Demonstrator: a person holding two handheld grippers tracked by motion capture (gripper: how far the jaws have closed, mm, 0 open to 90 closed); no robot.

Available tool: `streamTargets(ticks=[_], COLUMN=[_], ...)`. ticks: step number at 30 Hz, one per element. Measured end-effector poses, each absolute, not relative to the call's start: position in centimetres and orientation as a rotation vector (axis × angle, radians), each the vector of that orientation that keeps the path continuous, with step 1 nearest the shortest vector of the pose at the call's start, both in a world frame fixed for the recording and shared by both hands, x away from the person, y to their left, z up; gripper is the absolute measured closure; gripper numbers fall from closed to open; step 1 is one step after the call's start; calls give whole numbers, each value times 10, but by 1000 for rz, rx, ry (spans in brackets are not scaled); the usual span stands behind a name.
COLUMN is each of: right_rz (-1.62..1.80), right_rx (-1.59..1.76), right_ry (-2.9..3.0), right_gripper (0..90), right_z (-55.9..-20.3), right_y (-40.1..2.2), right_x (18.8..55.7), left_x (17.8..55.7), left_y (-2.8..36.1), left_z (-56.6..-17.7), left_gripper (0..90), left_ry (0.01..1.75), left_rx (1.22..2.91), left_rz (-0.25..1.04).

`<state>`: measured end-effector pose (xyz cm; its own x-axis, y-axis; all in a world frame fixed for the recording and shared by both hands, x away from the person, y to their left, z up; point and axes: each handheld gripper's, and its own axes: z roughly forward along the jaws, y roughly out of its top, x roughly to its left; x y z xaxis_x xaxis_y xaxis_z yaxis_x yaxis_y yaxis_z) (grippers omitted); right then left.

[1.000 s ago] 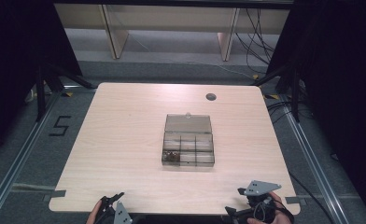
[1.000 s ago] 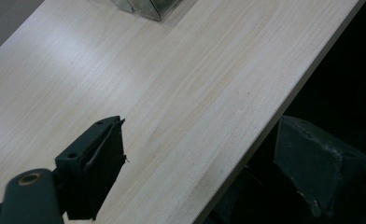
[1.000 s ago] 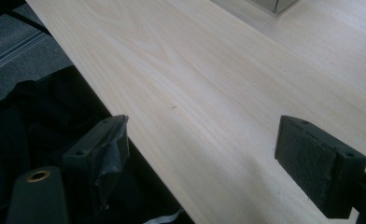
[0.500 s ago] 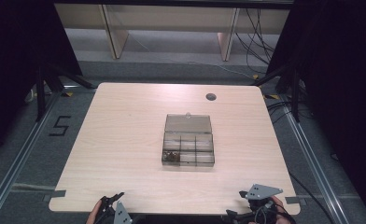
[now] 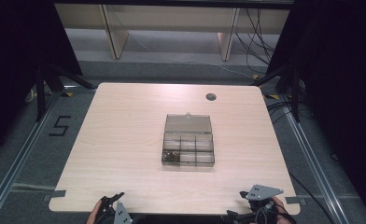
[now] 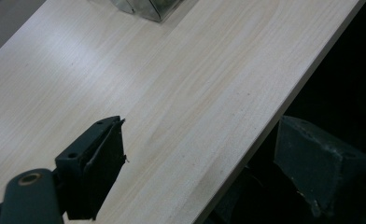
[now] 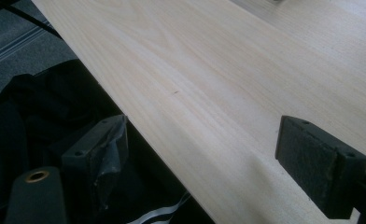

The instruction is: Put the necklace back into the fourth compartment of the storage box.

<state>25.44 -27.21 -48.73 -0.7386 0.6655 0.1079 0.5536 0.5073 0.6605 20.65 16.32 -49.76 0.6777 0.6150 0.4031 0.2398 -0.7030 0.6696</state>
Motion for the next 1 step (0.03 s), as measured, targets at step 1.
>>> streamTargets(ticks=[1], right_rz=[1050], right_rx=[1048], right_ry=[2576], right_gripper=[179], right_z=[-487], right_y=[-273], right_x=[255], left_x=[206], left_y=[162], left_z=[-499], left_gripper=[154], left_ry=[667], left_rx=[2284], left_rz=[848])
